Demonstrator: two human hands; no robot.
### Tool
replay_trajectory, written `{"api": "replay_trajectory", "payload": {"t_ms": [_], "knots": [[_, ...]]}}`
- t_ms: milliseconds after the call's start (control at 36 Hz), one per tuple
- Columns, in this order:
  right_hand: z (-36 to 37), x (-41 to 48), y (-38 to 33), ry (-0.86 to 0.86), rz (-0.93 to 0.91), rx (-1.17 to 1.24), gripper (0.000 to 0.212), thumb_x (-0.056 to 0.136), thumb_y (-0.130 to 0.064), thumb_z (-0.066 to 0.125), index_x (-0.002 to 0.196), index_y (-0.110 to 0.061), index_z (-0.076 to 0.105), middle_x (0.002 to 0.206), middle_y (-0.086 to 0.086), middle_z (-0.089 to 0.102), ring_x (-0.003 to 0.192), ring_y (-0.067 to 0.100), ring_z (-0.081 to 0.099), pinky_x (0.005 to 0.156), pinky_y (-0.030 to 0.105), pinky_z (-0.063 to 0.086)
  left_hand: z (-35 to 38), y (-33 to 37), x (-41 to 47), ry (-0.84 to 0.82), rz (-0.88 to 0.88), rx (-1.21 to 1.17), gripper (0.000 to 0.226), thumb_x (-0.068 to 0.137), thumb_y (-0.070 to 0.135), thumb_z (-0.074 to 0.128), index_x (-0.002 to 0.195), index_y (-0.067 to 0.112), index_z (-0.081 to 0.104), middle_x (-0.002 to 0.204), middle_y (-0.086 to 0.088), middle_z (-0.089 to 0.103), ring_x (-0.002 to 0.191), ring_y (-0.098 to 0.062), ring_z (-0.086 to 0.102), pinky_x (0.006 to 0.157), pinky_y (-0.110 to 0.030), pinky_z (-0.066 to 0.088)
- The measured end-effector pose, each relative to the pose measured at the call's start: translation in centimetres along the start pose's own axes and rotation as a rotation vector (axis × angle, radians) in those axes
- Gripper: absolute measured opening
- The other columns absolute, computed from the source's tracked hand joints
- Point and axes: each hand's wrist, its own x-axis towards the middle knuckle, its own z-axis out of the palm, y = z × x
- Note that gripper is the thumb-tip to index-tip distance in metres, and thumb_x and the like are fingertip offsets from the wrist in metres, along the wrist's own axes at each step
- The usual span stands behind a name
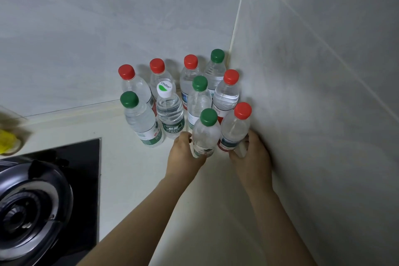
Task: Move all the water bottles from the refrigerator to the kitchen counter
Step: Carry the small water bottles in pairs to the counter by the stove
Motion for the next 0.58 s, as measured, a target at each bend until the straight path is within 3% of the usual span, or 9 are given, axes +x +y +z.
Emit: {"api": "replay_trajectory", "payload": {"t_ms": [139, 278, 389, 472, 583], "knots": [[-1.8, -1.3, -0.5, -0.110, -0.024, -0.092, 0.054, 0.074, -0.010, 0.073, 0.124, -0.014, 0.053, 0.120, 0.005, 0.062, 0.110, 0.026, 0.057, 0.087, 0.033, 0.045, -1.5, -0.1, -1.8, -0.037, 0.016, 0.112, 0.057, 0.076, 0.024, 0.075, 0.125, 0.014, 0.047, 0.125, -0.003, 0.053, 0.109, -0.019, 0.054, 0.083, -0.022, 0.040], [-3.7, -2.1, -1.6, -0.256, -0.203, -0.279, 0.045, 0.066, -0.010, 0.066, 0.110, -0.015, 0.060, 0.116, 0.006, 0.060, 0.105, 0.029, 0.057, 0.086, 0.040, 0.049, -4.0, -0.2, -4.7, -0.062, 0.112, 0.208, 0.059, 0.080, 0.025, 0.072, 0.132, 0.016, 0.046, 0.133, -0.001, 0.051, 0.118, -0.017, 0.051, 0.092, -0.020, 0.036], [-4.9, -3.6, -2.6, -0.277, -0.227, -0.274, 0.048, 0.069, -0.026, 0.057, 0.117, -0.017, 0.061, 0.120, 0.001, 0.062, 0.111, 0.023, 0.057, 0.092, 0.034, 0.046, -6.2, -0.3, -7.3, -0.038, 0.169, 0.230, 0.059, 0.082, 0.025, 0.070, 0.135, 0.017, 0.045, 0.136, 0.001, 0.049, 0.122, -0.013, 0.049, 0.094, -0.016, 0.034], [-6.4, -5.0, -4.9, -0.317, -0.239, -0.297, 0.045, 0.080, -0.024, 0.066, 0.123, -0.016, 0.059, 0.122, 0.000, 0.063, 0.113, 0.021, 0.058, 0.093, 0.030, 0.043, -8.1, -0.1, -9.1, -0.005, 0.216, 0.229, 0.057, 0.083, 0.025, 0.069, 0.135, 0.017, 0.045, 0.136, 0.002, 0.049, 0.122, -0.013, 0.048, 0.089, -0.010, 0.029], [-8.2, -6.8, -8.5, -0.290, -0.316, -0.300, 0.035, 0.079, -0.021, 0.068, 0.113, -0.019, 0.062, 0.109, 0.000, 0.067, 0.101, 0.022, 0.061, 0.084, 0.034, 0.047, -10.9, 0.4, -11.6, 0.042, 0.281, 0.222, 0.054, 0.084, 0.026, 0.069, 0.132, 0.019, 0.047, 0.133, 0.004, 0.051, 0.120, -0.012, 0.049, 0.086, -0.008, 0.028]]}}
